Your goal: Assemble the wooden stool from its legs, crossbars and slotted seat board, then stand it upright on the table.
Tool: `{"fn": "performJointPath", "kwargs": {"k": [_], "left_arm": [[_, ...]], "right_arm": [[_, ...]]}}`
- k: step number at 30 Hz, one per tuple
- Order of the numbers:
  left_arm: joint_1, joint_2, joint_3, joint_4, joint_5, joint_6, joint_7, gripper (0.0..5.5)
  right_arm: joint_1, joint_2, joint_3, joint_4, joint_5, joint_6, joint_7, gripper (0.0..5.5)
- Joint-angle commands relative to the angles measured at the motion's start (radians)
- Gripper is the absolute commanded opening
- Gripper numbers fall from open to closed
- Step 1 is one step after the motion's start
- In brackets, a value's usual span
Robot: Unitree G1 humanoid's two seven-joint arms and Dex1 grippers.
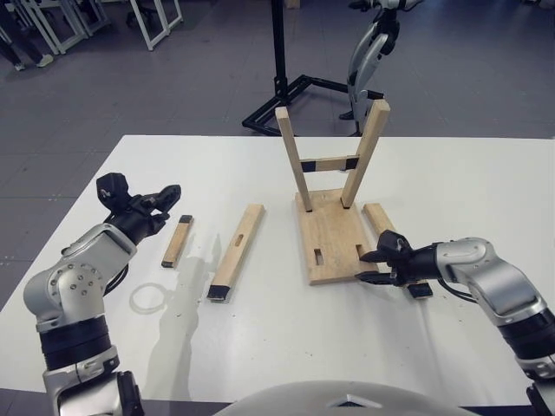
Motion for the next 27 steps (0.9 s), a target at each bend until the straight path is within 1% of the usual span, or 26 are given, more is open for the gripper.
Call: {"fn": "performJointPath", "kwargs": {"k": [1,2,4,10,18,22,24,27], "left_arm": [[0.088,0.064,-0.116,-0.041,0.123,-0.002,-0.083,3.25],[0.113,0.081,-0.146,-0.040,0.156,-0.011,-0.111,3.30],[0.147,0.096,-0.168,-0.029,0.204,-0.025,-0.149,3.30],[0.181,0.087,-0.144,0.005,0.297,-0.074,-0.200,3.30],[0.230,0.073,-0.183,0.129,0.376,-0.112,-0.314,3.30],[0.254,0.054,-0.209,0.179,0.401,-0.134,-0.366,2.53],[0.265,0.037,-0.209,0.187,0.394,-0.135,-0.385,2.25],[0.279,0.018,-0.239,0.228,0.415,-0.162,-0.410,1.69]], "right_arm": [[0.019,0.017,0.018,0.007,-0.002,0.032,-0.013,2.35],[0.017,0.018,0.015,0.007,-0.001,0.031,-0.015,2.35],[0.015,0.018,0.012,0.006,0.000,0.031,-0.016,2.35],[0.022,0.019,0.010,-0.017,0.008,0.044,-0.022,2.35],[0.016,0.028,0.000,-0.024,0.015,0.051,-0.036,2.35],[0.011,0.028,0.000,-0.028,0.016,0.055,-0.036,2.35],[0.013,0.027,-0.001,-0.029,0.017,0.054,-0.035,2.35],[0.007,0.025,-0.003,-0.032,0.020,0.060,-0.032,2.35]]}}
